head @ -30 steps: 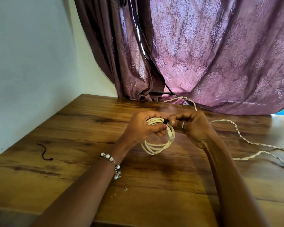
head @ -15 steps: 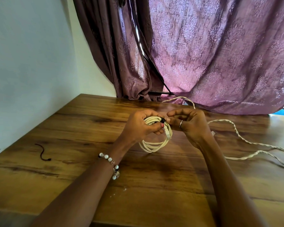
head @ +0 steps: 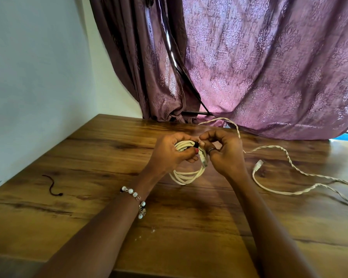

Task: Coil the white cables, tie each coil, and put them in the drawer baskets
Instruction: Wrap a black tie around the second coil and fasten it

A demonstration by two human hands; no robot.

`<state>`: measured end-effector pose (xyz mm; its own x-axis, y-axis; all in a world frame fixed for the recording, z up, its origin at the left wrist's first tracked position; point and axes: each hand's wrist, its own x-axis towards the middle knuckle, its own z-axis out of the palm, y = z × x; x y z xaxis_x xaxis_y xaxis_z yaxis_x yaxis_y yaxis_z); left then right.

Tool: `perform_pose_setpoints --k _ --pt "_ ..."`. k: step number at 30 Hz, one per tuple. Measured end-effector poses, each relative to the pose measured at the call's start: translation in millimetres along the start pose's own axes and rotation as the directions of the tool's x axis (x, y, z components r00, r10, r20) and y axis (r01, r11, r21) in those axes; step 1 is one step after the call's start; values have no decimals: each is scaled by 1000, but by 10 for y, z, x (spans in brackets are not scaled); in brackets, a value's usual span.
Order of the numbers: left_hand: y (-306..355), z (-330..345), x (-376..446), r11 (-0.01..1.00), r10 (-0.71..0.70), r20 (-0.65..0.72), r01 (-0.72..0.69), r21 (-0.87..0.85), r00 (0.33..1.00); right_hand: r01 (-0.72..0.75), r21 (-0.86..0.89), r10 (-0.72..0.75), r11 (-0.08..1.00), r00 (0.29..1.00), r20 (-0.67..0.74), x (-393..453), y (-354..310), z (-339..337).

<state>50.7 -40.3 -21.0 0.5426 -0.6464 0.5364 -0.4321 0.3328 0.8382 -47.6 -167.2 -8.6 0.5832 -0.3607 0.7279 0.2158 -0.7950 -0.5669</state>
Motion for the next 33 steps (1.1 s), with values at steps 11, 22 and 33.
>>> perform_pose_setpoints --k 11,22,33 --pt "-24 -13 37 990 -36 1 36 -140 999 -440 560 404 702 894 196 12 -66 -129" --pt "-13 -30 21 1000 2 70 -1 -19 998 -629 667 566 399 741 360 0 -71 -170" --pt "-22 -32 32 997 37 55 -41 69 998 -625 685 599 375 727 336 -12 -105 -108"
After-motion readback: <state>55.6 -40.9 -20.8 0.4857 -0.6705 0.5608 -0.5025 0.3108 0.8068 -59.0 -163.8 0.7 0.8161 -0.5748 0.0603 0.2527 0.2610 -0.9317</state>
